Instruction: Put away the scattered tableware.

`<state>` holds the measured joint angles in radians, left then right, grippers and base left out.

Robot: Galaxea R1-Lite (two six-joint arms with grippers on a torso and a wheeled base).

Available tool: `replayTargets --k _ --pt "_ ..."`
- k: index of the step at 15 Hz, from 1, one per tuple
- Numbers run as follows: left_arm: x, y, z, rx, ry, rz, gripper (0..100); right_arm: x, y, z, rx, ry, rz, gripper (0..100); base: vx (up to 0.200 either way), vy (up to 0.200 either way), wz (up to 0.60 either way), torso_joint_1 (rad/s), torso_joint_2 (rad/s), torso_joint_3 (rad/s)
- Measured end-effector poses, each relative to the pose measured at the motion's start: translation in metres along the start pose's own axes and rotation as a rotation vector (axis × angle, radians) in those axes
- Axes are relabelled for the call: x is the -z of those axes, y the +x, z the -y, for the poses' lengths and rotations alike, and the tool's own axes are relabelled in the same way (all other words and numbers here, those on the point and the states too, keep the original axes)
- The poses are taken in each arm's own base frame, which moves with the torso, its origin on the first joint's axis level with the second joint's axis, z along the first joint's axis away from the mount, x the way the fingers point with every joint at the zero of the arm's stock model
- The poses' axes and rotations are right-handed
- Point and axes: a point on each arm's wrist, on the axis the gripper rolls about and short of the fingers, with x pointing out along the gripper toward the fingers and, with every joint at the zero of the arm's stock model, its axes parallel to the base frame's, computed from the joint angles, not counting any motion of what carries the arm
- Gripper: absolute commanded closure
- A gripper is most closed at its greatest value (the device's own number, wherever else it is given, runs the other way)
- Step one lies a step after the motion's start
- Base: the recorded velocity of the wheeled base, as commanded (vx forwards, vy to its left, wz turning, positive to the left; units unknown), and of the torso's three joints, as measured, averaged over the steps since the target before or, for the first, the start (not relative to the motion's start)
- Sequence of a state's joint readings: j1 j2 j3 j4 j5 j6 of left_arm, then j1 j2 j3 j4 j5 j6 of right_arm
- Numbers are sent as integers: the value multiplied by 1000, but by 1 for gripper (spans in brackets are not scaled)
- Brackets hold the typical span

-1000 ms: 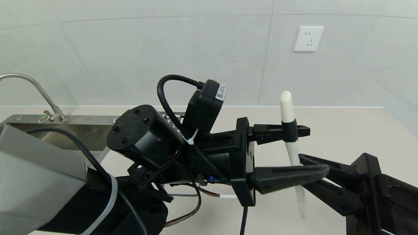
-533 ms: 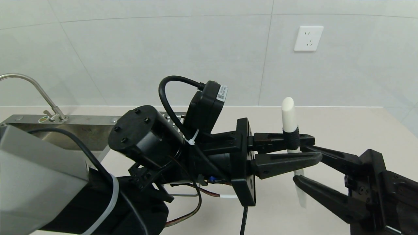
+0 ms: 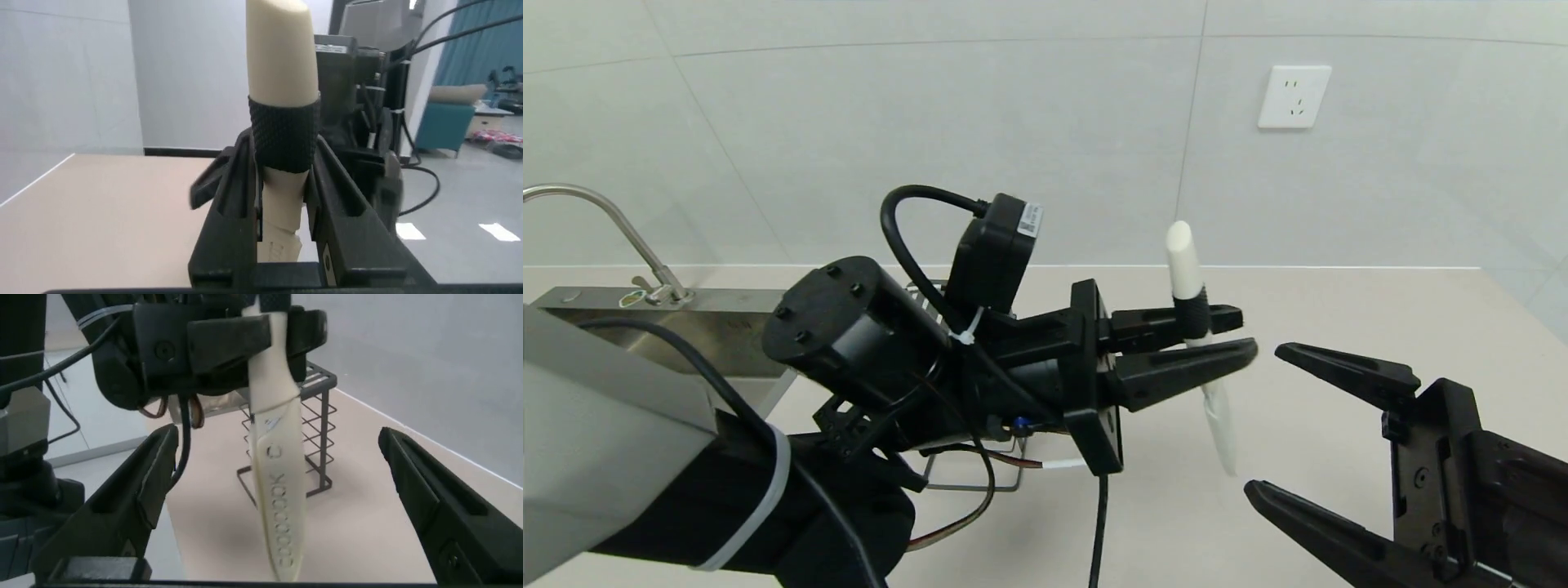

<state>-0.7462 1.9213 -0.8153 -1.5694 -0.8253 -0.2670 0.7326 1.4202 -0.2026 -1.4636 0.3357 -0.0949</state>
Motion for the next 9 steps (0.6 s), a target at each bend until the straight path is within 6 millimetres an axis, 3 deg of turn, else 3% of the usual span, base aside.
replayTargets --k 2,3,9 --pt "-10 -21 -5 -61 26 -6 100 0 -1 4 24 -14 -2 0 0 0 0 0 0 0" --pt "-17 -33 -5 -92 38 -10 100 0 -2 5 29 -33 -3 100 0 0 0 0 0 0" --pt "-40 -93 18 -258 63 -103 100 0 -11 15 95 -57 -20 100 0 0 0 0 0 0"
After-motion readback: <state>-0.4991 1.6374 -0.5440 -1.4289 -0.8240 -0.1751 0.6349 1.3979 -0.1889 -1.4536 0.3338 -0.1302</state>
